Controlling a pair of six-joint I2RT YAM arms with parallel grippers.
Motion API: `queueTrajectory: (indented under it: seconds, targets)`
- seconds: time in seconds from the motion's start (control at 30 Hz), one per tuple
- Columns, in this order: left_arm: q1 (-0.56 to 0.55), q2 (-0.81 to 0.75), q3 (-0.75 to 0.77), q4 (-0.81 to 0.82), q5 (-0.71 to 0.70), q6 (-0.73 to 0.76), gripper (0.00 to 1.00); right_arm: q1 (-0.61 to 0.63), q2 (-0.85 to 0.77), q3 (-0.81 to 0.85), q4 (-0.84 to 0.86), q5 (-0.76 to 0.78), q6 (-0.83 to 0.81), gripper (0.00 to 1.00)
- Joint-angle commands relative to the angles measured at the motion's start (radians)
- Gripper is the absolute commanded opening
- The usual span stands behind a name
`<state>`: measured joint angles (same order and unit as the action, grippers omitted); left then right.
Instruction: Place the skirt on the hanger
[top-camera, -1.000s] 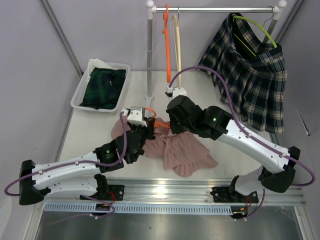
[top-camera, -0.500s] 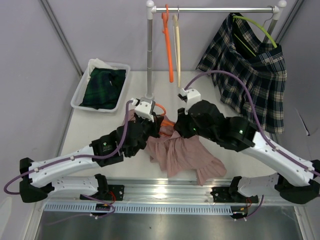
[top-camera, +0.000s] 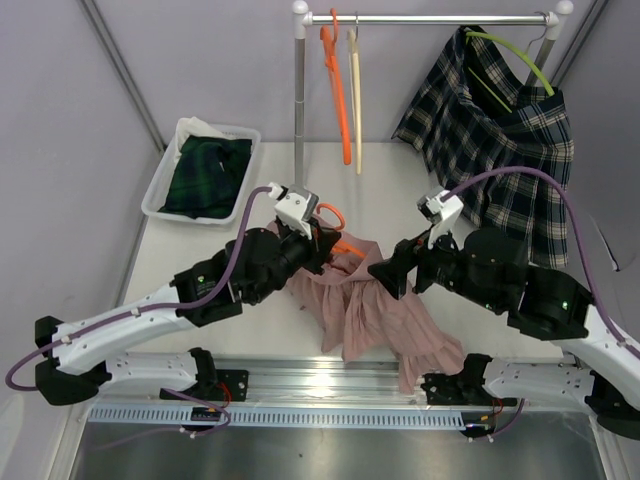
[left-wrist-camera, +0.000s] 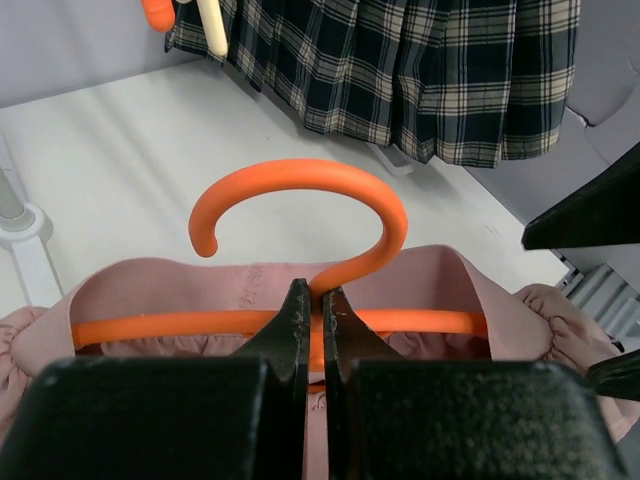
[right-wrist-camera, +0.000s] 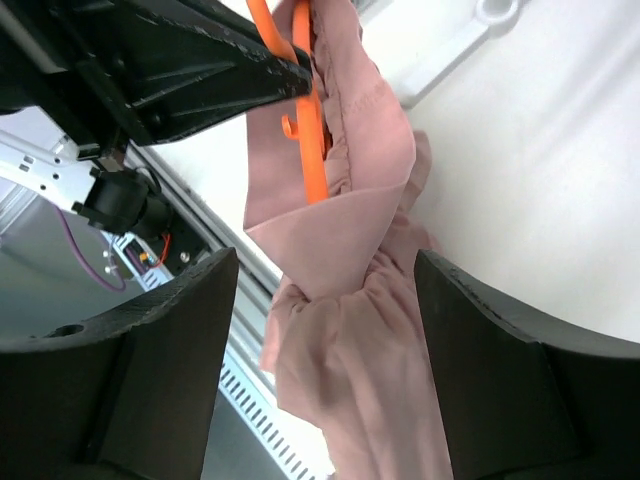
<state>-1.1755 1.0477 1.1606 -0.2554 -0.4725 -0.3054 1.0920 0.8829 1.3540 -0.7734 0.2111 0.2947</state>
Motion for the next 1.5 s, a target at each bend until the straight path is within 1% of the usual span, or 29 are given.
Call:
queueTrajectory:
  seconds: [0.0, 0.1, 0.23, 0.33, 0.4, 0.43, 0.47, 0.53, 0.57, 0.6, 0.67, 0.73, 0.77, 0.8, 0.83, 0.9, 0.93, 1.0, 1.03, 1.13, 1.23, 1.27, 1.3, 1.37, 1.4, 1.43, 1.47]
  targets:
    - [0.017, -0.002, 0.077, 0.038, 0.081, 0.003, 0.0, 0.005, -0.007, 0.004, 0.03, 0.02, -0.061, 0.77]
    - [0.022, -0.002, 0.094, 0.03, 0.093, 0.008, 0.0, 0.005, 0.03, 0.004, 0.008, 0.01, -0.081, 0.76]
    - [0.027, 0.014, 0.122, 0.013, 0.11, 0.014, 0.0, 0.008, 0.06, -0.013, 0.026, -0.041, -0.089, 0.76]
    - [0.028, 0.031, 0.132, 0.011, 0.129, 0.017, 0.0, 0.012, 0.091, -0.007, 0.016, -0.032, -0.092, 0.75]
    - [0.028, 0.044, 0.145, 0.011, 0.135, 0.014, 0.0, 0.02, 0.117, 0.002, 0.002, -0.009, -0.091, 0.71]
    - [0.028, 0.049, 0.145, 0.011, 0.138, 0.014, 0.0, 0.022, 0.123, 0.007, -0.006, -0.003, -0.088, 0.67]
    - [0.028, 0.052, 0.154, 0.01, 0.14, 0.012, 0.0, 0.023, 0.136, 0.011, -0.021, 0.01, -0.086, 0.52]
    - [0.028, 0.07, 0.162, 0.004, 0.143, 0.012, 0.0, 0.035, 0.137, 0.02, -0.036, 0.058, -0.065, 0.31]
    - [0.03, 0.077, 0.172, -0.002, 0.141, 0.011, 0.0, 0.04, 0.134, 0.022, -0.047, 0.069, -0.055, 0.15]
    - [0.03, 0.084, 0.175, -0.008, 0.141, 0.011, 0.0, 0.043, 0.122, 0.023, -0.053, 0.082, -0.046, 0.09]
    - [0.036, 0.107, 0.188, -0.013, 0.149, 0.006, 0.0, 0.046, 0.11, 0.022, -0.084, 0.109, -0.011, 0.0]
    - [0.045, 0.141, 0.212, -0.021, 0.153, -0.001, 0.0, 0.048, 0.1, 0.022, -0.118, 0.137, 0.032, 0.0]
    - [0.051, 0.155, 0.22, -0.022, 0.159, -0.009, 0.02, 0.046, 0.099, 0.023, -0.159, 0.17, 0.047, 0.0]
    - [0.053, 0.169, 0.234, -0.027, 0.17, -0.009, 0.08, 0.046, 0.097, 0.025, -0.18, 0.188, 0.066, 0.0]
    - [0.057, 0.184, 0.276, -0.031, 0.17, -0.009, 0.23, 0.046, 0.093, 0.027, -0.202, 0.206, 0.084, 0.0]
    - [0.059, 0.231, 0.328, -0.05, 0.179, -0.001, 0.32, 0.046, 0.085, 0.039, -0.26, 0.24, 0.135, 0.0]
    - [0.059, 0.244, 0.361, -0.054, 0.181, 0.0, 0.43, 0.046, 0.079, 0.043, -0.298, 0.25, 0.148, 0.0]
    - [0.06, 0.273, 0.405, -0.064, 0.184, 0.002, 0.56, 0.045, 0.071, 0.066, -0.334, 0.275, 0.19, 0.0]
    - [0.06, 0.278, 0.428, -0.065, 0.186, 0.002, 0.63, 0.043, 0.07, 0.079, -0.38, 0.286, 0.207, 0.0]
    - [0.065, 0.272, 0.467, -0.065, 0.184, -0.004, 0.68, 0.022, 0.07, 0.12, -0.449, 0.332, 0.251, 0.0]
    - [0.066, 0.226, 0.465, -0.062, 0.17, -0.02, 0.74, -0.05, 0.067, 0.148, -0.46, 0.346, 0.255, 0.0]
    - [0.066, 0.21, 0.462, -0.061, 0.167, -0.023, 0.78, -0.117, 0.068, 0.149, -0.449, 0.334, 0.239, 0.0]
    - [0.066, 0.175, 0.458, -0.055, 0.166, -0.024, 0.89, -0.16, 0.071, 0.149, -0.434, 0.283, 0.191, 0.0]
    - [0.068, 0.137, 0.439, -0.047, 0.17, -0.026, 0.88, -0.255, 0.083, 0.151, -0.36, 0.208, 0.124, 0.0]
    - [0.066, 0.106, 0.433, -0.048, 0.17, -0.026, 0.86, -0.365, 0.091, 0.16, -0.336, 0.165, 0.063, 0.0]
    - [0.066, 0.092, 0.433, -0.053, 0.169, -0.026, 0.86, -0.426, 0.099, 0.169, -0.284, 0.057, 0.032, 0.0]
    - [0.066, 0.078, 0.426, -0.062, 0.169, -0.026, 0.86, -0.488, 0.111, 0.18, -0.261, -0.002, 0.006, 0.0]
